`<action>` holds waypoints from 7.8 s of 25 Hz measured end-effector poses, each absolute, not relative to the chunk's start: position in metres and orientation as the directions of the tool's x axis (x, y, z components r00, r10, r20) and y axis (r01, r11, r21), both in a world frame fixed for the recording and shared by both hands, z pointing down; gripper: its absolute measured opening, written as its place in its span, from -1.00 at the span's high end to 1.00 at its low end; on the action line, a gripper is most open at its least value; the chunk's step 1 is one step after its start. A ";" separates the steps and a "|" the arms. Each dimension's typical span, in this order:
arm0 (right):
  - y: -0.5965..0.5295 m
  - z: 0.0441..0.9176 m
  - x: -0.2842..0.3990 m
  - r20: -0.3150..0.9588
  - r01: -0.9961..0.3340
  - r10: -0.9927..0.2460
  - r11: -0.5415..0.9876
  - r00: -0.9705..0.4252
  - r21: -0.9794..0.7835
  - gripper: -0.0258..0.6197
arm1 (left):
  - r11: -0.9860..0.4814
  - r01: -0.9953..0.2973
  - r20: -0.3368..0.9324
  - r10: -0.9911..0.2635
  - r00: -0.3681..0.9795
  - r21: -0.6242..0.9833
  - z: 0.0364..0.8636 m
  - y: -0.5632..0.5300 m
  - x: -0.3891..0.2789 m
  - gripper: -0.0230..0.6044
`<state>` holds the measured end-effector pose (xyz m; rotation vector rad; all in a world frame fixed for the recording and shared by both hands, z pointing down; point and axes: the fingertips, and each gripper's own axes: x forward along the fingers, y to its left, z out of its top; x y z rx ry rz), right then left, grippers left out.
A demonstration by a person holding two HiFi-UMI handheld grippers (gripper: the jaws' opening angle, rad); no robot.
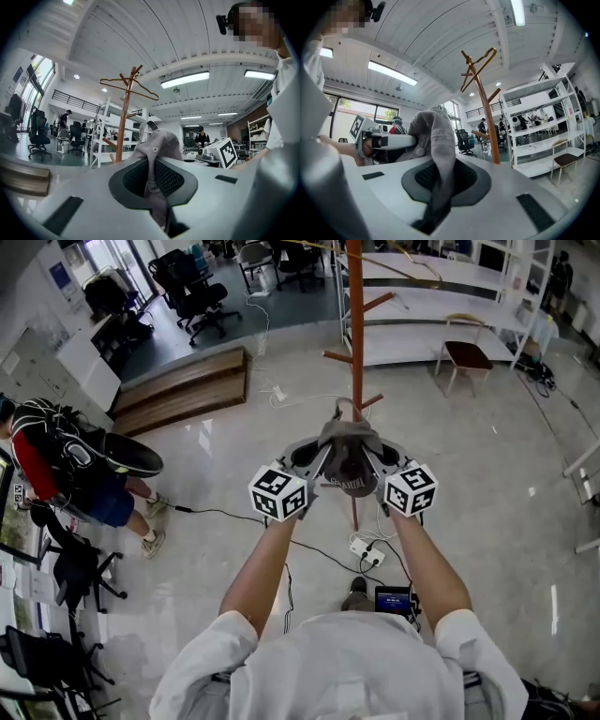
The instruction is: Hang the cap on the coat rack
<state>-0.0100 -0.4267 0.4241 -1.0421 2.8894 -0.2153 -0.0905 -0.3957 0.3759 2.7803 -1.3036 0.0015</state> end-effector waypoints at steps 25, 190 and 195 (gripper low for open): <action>-0.588 0.445 -0.115 -0.044 -0.689 -0.709 0.696 -0.704 -0.203 0.79 | -0.633 -0.765 0.037 -0.767 0.640 0.118 0.401 -0.590 -0.200 0.82; -0.007 0.510 0.142 0.024 -0.687 -0.713 0.665 -0.701 -0.293 0.84 | -0.472 -0.834 0.141 -0.840 0.524 0.285 0.525 -0.013 -0.048 0.89; -0.012 0.524 0.154 0.023 -0.667 -0.703 0.663 -0.711 -0.341 0.84 | -0.443 -0.831 0.149 -0.846 0.512 0.338 0.539 -0.016 -0.040 0.89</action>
